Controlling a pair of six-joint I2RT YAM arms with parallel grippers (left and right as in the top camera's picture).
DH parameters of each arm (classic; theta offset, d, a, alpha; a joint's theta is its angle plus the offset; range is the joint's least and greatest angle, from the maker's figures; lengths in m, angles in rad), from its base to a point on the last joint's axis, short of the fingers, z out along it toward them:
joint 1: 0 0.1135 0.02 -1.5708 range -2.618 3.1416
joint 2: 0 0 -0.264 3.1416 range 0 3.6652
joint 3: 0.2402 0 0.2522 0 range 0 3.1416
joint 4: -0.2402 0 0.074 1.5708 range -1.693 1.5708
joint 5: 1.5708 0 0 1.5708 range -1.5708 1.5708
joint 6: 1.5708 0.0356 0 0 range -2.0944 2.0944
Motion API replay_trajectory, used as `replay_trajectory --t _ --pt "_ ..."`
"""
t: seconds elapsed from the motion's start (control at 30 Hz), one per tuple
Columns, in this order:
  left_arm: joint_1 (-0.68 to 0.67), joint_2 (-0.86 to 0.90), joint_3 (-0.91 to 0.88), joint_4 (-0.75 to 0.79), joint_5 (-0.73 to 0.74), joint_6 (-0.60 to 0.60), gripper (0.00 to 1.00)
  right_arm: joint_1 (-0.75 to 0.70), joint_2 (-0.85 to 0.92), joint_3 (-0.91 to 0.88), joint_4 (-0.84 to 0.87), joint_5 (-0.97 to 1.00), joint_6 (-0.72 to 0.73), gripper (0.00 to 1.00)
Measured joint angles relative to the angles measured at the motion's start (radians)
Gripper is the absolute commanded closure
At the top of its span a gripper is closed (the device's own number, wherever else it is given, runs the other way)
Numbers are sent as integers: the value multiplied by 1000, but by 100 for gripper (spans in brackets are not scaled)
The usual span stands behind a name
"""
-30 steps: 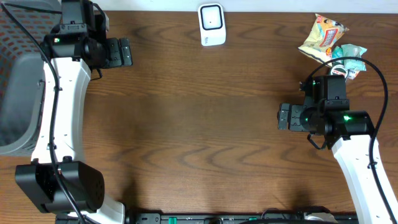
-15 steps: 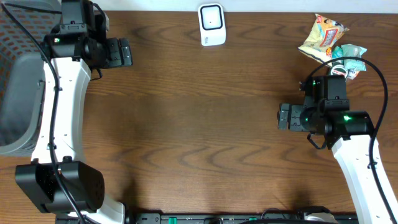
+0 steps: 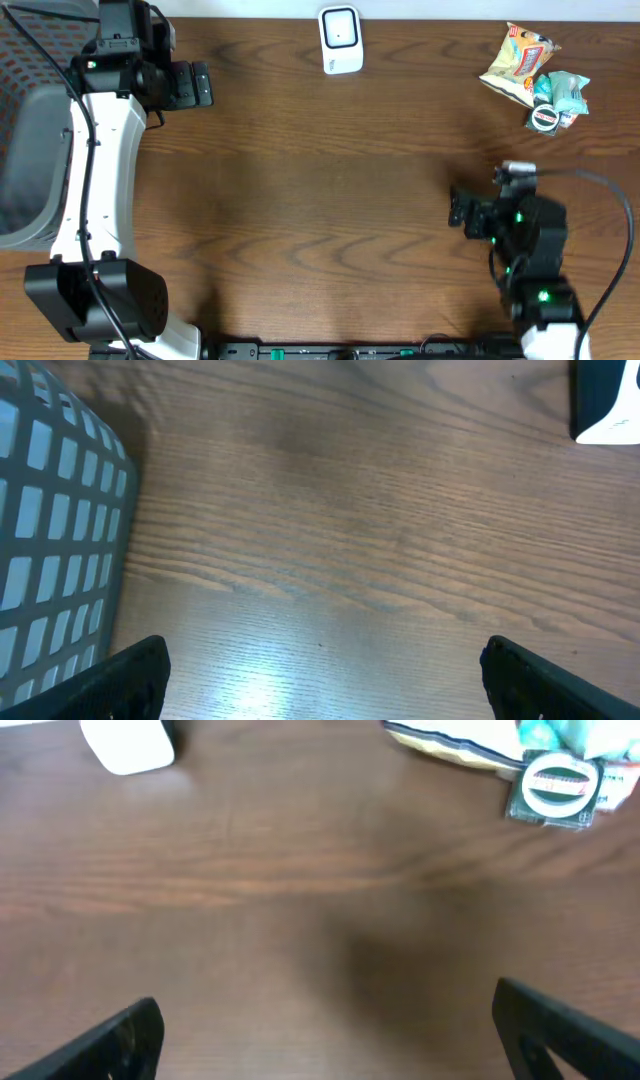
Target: Scan the item barcode
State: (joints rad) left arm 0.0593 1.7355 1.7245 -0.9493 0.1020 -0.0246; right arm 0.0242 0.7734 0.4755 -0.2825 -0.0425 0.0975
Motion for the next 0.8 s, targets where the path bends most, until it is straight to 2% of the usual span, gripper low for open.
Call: replay_trajectory --t 0.13,0.33,0.6,0.8 --pt "0 0 0 -1 0 0 2 -2 -151 -223 211 -12 0 1" --pt "0 0 0 0 0 0 2 -2 -354 -407 345 -13 0 1" --pt "0 0 0 0 0 0 2 27 -618 -469 287 -3 -7 1" --pt "0 0 0 0 0 0 2 28 -705 -469 223 -1 -11 1"
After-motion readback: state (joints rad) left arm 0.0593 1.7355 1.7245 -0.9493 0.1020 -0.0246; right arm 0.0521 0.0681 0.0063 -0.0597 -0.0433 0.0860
